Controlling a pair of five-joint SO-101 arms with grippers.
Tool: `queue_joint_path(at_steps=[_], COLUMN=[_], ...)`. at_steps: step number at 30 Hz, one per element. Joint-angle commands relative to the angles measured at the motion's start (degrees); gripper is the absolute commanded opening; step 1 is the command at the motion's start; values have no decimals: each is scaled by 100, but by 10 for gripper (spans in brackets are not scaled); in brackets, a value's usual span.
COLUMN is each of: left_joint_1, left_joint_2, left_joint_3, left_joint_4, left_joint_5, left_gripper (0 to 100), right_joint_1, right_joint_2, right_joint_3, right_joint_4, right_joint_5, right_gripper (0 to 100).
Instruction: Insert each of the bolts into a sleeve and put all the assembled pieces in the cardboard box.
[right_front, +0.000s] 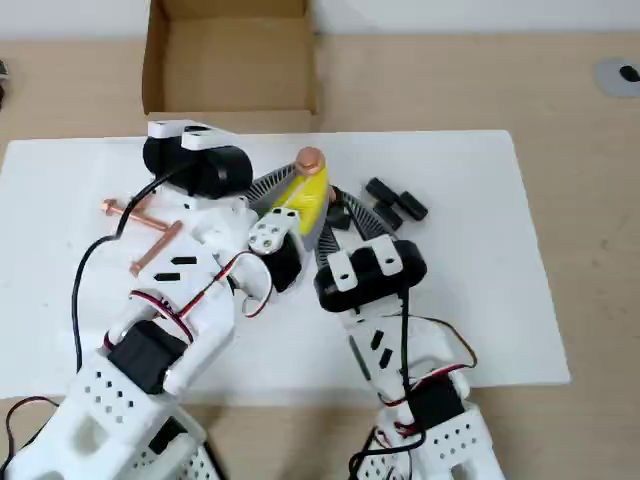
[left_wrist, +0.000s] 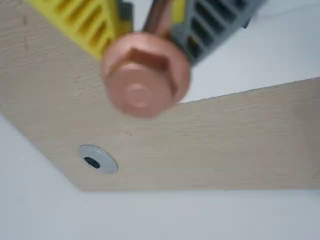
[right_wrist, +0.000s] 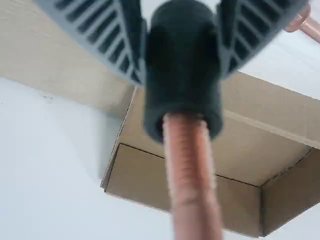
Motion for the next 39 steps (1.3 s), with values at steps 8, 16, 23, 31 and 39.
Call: queue_joint_path(at_steps=[8,16,23,31,39], left_joint_1=[756,800,791,712,-571], left_joint_2=[92,92,92,92,40], left_joint_3=[18,-211,-211,-185,-158], left_joint_4=[308,844,923,923,905], left_joint_5=[185,695,712,686,-273], left_gripper=[10,9,9,9,11], right_joint_1=[-57,-57,-57,-57,-57], right_joint_2=[-681,-681,-681,-681,-673], right_joint_3=[-13,-13,-13,-13,-13], right_joint_4=[-211,-211,-211,-211,-35], right_joint_5=[35,35,35,35,35], right_gripper=[12,12,12,12,12])
